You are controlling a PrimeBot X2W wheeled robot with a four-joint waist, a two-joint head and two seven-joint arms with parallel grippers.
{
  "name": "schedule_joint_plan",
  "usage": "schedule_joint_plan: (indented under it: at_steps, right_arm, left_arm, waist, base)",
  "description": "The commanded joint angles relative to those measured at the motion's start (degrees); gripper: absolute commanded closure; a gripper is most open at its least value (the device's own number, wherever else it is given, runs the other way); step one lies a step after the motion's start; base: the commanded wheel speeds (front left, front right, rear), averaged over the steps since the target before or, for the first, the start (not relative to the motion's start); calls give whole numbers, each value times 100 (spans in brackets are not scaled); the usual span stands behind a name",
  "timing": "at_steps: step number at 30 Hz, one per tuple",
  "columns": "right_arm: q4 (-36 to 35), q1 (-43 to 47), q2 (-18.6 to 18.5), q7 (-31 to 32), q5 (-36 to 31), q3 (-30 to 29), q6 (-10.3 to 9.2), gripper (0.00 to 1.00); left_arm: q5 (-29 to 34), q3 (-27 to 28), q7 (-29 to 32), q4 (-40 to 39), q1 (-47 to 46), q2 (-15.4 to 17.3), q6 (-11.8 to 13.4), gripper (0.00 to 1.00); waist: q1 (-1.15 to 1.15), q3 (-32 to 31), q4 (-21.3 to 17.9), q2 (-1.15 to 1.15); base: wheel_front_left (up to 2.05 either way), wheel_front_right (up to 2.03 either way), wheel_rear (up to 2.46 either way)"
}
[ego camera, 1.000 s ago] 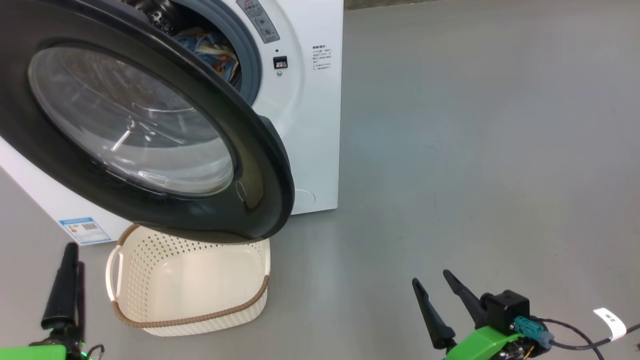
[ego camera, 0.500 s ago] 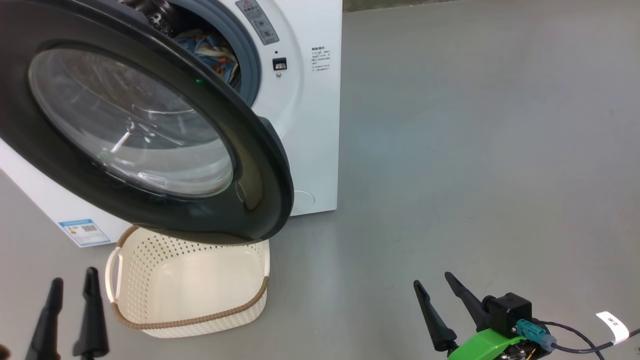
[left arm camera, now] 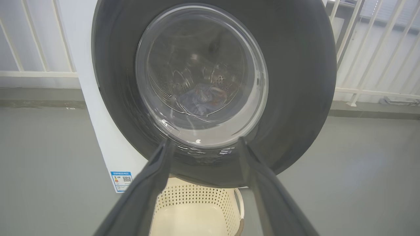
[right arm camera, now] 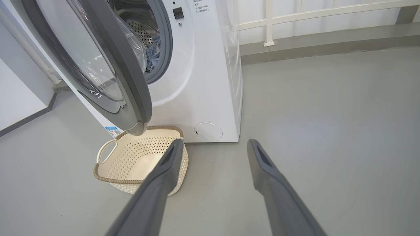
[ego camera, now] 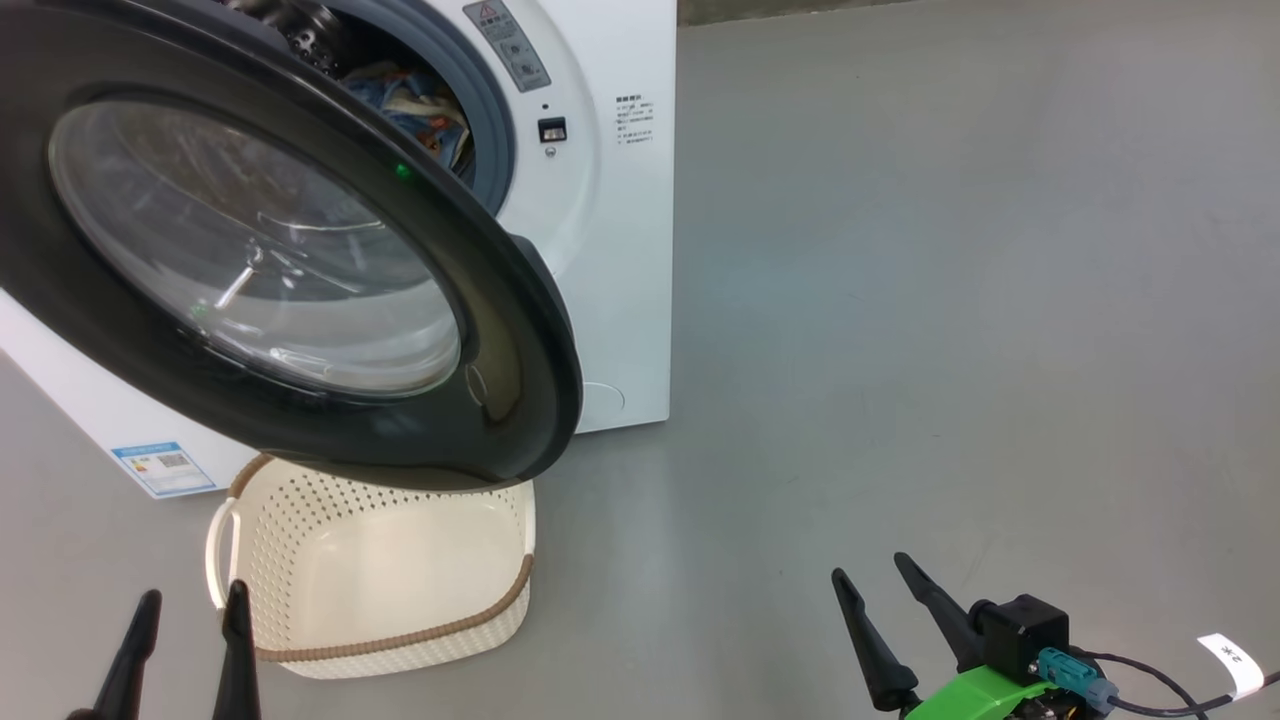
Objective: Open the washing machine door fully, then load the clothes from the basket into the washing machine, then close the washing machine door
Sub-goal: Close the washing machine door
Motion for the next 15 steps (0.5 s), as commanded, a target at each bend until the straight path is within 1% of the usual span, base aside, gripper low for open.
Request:
schedule_joint_plan:
  at_steps: [1,8,15]
  right_arm:
    - [-162,-44,25,-69,48,94,16,0]
    - [-187,-39,25,-69,25,90,16,0]
    - [-314,-16,25,-69,-83,63,16,0]
  left_arm:
    - [210,237,-36,-89,-59,52,-14,0]
    - [677,479,-37,182,70,-186,-14,0]
    - [850,611,-37,457,178,-360,-14,0]
  waist:
    - [0,7,9,0]
    - [0,-14,3,0]
    - [0,-91,-23,0]
  base:
    - [0,0,0]
    - [0,0,0]
    - [0,0,0]
